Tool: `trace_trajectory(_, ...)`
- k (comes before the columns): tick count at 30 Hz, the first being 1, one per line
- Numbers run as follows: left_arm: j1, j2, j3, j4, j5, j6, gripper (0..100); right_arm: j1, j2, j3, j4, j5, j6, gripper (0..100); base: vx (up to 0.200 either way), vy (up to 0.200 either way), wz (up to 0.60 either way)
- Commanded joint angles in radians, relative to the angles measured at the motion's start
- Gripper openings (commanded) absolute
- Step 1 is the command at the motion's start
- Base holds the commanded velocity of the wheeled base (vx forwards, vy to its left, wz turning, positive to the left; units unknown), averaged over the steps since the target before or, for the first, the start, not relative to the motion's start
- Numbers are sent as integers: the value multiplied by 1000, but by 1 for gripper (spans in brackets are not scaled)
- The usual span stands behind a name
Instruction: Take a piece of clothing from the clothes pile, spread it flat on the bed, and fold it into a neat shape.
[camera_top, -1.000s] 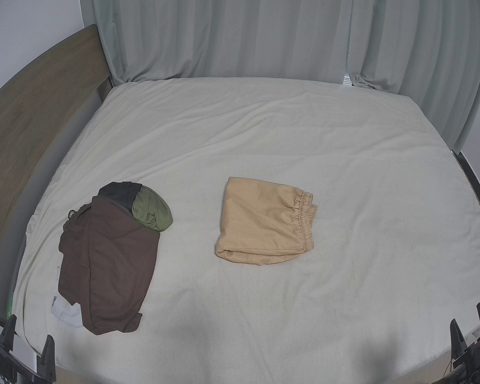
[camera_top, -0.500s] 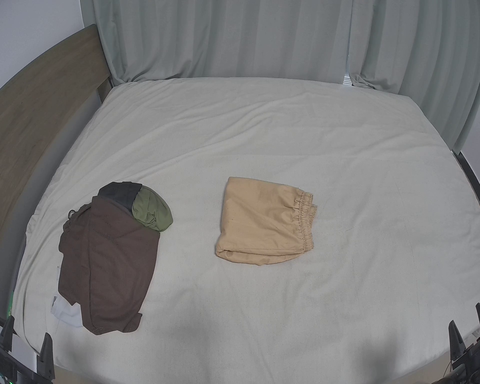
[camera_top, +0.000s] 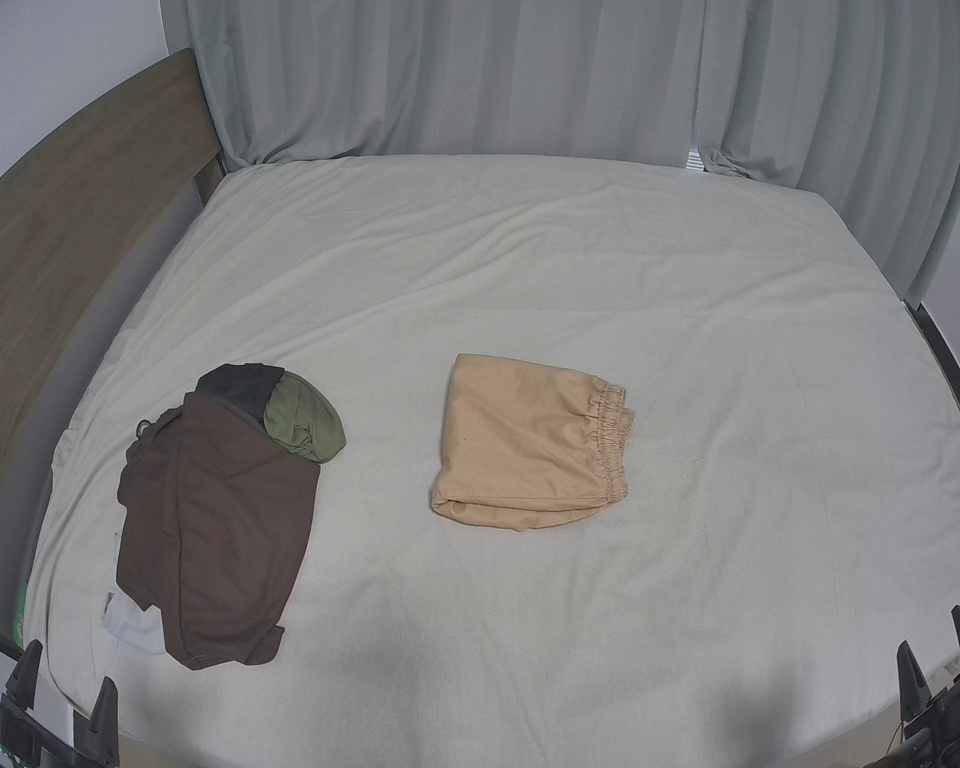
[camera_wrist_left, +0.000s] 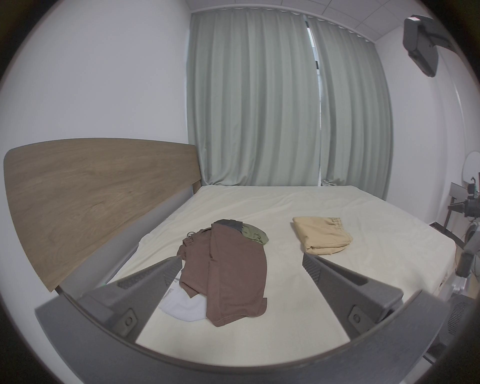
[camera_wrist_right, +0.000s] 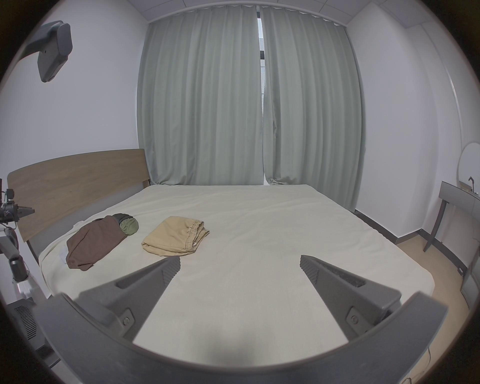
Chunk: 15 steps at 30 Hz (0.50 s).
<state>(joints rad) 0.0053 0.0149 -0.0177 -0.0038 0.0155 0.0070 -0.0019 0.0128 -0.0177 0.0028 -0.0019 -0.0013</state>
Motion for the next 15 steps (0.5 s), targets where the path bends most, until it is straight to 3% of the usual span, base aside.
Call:
trace_trajectory(1, -1, -12, 18, 2, 7, -9, 100, 2, -13, 18, -3, 3, -6, 100, 0, 0, 0)
trace_trajectory(15, -1, -12, 18, 2, 7, -5, 100, 3, -13, 18, -1, 0, 3, 100, 0, 0, 0)
